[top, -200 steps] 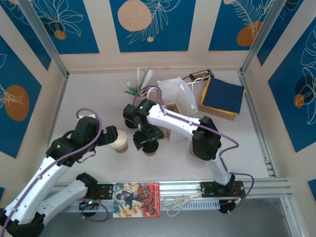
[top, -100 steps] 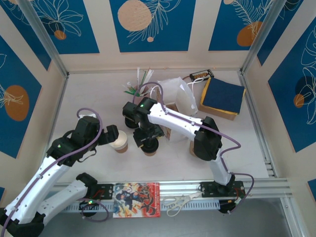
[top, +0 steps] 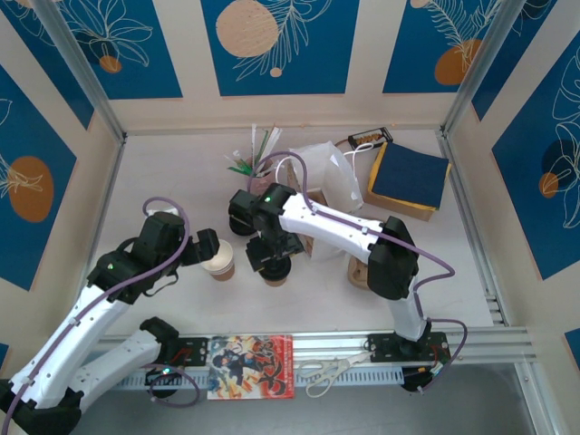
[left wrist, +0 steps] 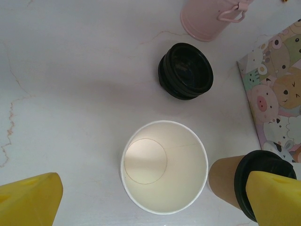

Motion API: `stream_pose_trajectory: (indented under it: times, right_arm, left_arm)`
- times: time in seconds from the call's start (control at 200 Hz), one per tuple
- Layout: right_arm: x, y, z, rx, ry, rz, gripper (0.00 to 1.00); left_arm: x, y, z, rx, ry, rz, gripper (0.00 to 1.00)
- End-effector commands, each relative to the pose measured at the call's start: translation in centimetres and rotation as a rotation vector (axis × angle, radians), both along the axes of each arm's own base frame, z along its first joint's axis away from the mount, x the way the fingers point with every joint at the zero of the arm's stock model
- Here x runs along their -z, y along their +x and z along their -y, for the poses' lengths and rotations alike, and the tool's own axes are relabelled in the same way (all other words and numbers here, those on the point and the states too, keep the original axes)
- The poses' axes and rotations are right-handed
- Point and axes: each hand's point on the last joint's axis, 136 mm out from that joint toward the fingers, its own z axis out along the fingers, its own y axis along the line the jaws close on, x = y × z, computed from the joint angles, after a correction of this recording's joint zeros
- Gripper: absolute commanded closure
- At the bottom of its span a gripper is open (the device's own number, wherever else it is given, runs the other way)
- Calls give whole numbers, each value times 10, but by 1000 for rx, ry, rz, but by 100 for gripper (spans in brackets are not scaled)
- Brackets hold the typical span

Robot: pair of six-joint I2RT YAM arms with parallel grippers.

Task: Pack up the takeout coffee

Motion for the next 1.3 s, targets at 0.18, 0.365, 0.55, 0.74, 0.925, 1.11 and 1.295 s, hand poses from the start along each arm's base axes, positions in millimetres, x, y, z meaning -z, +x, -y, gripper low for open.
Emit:
stream_pose_trajectory:
  times: [0.18,0.365,0.55,0.74,0.925,1.11,1.295]
  right_arm:
    - [3,-7,-3,11,13,-18,18]
    - [7,-7,-3,10,7,-24,18]
    - [10,-6,-4,7,5,-25,19]
    - [14,-6,-5,2,-6,-29,19]
    - [16,-6,-4,0,-13,-27,19]
    - [21,-7,-3,-4,-27,-36,21]
    - [21,-6,-2,-6,-32,-35,22]
  left_arm:
    - [2,1,1,-1,-12,-3,0]
    - [3,1,1,1,-14,-5,0]
    - [3,1,3,8,-21,-7,0]
    - [4,1,5,13,-25,-8,0]
    - [4,1,5,13,-27,-9,0]
    - [4,1,5,17,-26,-8,0]
    - [3,2,6,18,-30,-6,0]
